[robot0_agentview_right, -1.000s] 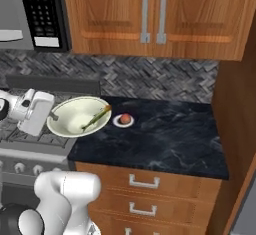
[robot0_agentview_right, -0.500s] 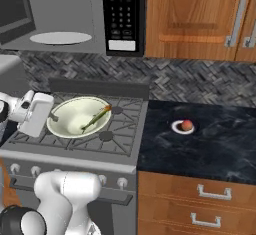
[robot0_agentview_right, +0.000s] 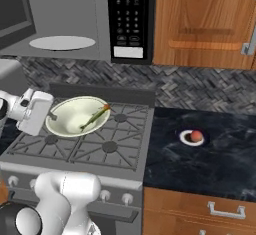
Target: Remove the peach from the bowl and place it on the small plate. Then place the bowl with only the fish in the microwave, close the door, and press the start button to microwave the fish.
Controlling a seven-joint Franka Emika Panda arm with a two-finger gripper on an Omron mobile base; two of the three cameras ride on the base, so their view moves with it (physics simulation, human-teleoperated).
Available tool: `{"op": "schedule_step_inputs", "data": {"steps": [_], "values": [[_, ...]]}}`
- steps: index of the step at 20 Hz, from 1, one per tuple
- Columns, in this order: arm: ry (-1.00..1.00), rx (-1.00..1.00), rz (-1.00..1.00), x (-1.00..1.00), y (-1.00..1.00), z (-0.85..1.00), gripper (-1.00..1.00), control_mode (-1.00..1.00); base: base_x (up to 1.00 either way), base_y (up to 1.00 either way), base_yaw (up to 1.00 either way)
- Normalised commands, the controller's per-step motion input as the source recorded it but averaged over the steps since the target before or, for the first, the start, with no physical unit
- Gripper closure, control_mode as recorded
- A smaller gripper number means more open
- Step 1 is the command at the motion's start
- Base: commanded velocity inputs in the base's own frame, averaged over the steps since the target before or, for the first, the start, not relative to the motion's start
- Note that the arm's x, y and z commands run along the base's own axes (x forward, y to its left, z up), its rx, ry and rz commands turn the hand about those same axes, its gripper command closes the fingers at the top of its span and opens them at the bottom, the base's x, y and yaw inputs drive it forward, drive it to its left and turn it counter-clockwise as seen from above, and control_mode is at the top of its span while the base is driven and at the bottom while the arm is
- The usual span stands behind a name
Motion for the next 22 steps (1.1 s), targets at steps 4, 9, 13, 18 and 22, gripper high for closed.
{"op": "schedule_step_inputs", "data": {"steps": [4, 9, 13, 18, 22], "values": [[0.00, 0.00, 0.00, 0.00, 0.00, 0.00, 1.00, 1.00, 0.67, 0.56, 0.02], [0.00, 0.00, 0.00, 0.00, 0.00, 0.00, 1.00, 1.00, 0.50, 0.47, 0.01], [0.00, 0.00, 0.00, 0.00, 0.00, 0.00, 1.00, 1.00, 0.02, 0.00, 0.00], [0.00, 0.00, 0.00, 0.00, 0.00, 0.00, 1.00, 1.00, 0.14, 0.00, 0.00], [0.00, 0.00, 0.00, 0.00, 0.00, 0.00, 1.00, 1.00, 0.26, 0.00, 0.04]]}}
